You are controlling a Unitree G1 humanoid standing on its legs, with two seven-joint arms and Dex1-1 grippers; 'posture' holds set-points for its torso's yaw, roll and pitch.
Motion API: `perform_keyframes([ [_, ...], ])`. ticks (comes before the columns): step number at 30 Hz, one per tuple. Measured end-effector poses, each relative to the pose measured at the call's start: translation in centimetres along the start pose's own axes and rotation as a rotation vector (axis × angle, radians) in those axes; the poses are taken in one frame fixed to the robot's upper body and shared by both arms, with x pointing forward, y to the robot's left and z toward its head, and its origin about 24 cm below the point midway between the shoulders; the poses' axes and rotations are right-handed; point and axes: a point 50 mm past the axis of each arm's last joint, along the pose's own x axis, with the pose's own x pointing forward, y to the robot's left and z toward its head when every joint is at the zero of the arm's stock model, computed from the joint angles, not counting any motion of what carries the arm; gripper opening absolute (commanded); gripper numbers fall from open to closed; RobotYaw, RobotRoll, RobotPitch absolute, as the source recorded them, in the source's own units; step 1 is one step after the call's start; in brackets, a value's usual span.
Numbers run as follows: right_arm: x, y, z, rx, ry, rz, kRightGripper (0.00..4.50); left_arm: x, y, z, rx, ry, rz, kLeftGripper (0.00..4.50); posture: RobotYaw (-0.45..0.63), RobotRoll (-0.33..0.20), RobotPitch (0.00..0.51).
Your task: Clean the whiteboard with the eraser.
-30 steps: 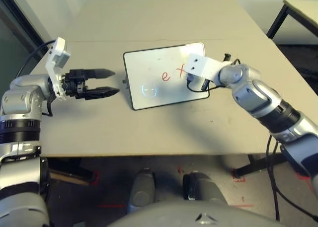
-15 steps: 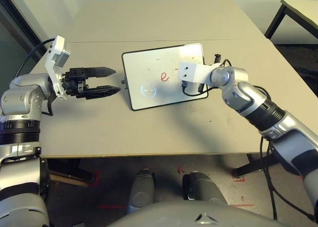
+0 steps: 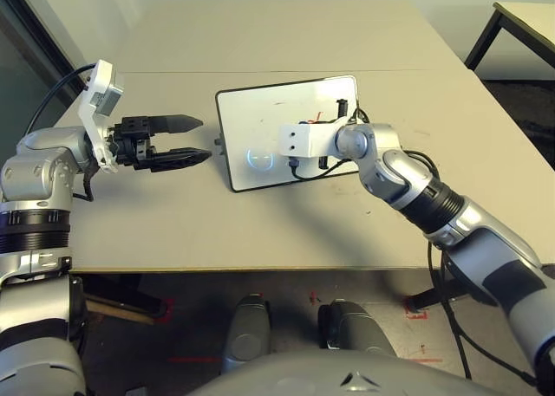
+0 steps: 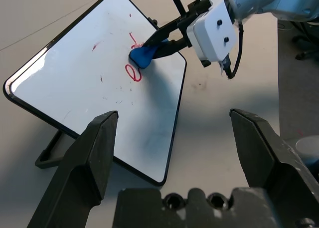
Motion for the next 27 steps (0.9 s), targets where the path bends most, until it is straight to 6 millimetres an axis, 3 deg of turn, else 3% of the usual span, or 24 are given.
perform_keyframes([
  [17, -1.3, -0.1, -5.7, -0.016, 0.165, 0.03, 0.24, 0.1, 0.1, 0.2, 0.006, -0.002, -0.002, 4.5, 0.27, 0.0, 0.017],
  [27, -1.3, 0.1, -4.7, -0.009, 0.132, 0.035, 0.24, 0.1, 0.1, 0.2, 0.006, -0.001, -0.002, 4.5, 0.28, 0.0, 0.024],
])
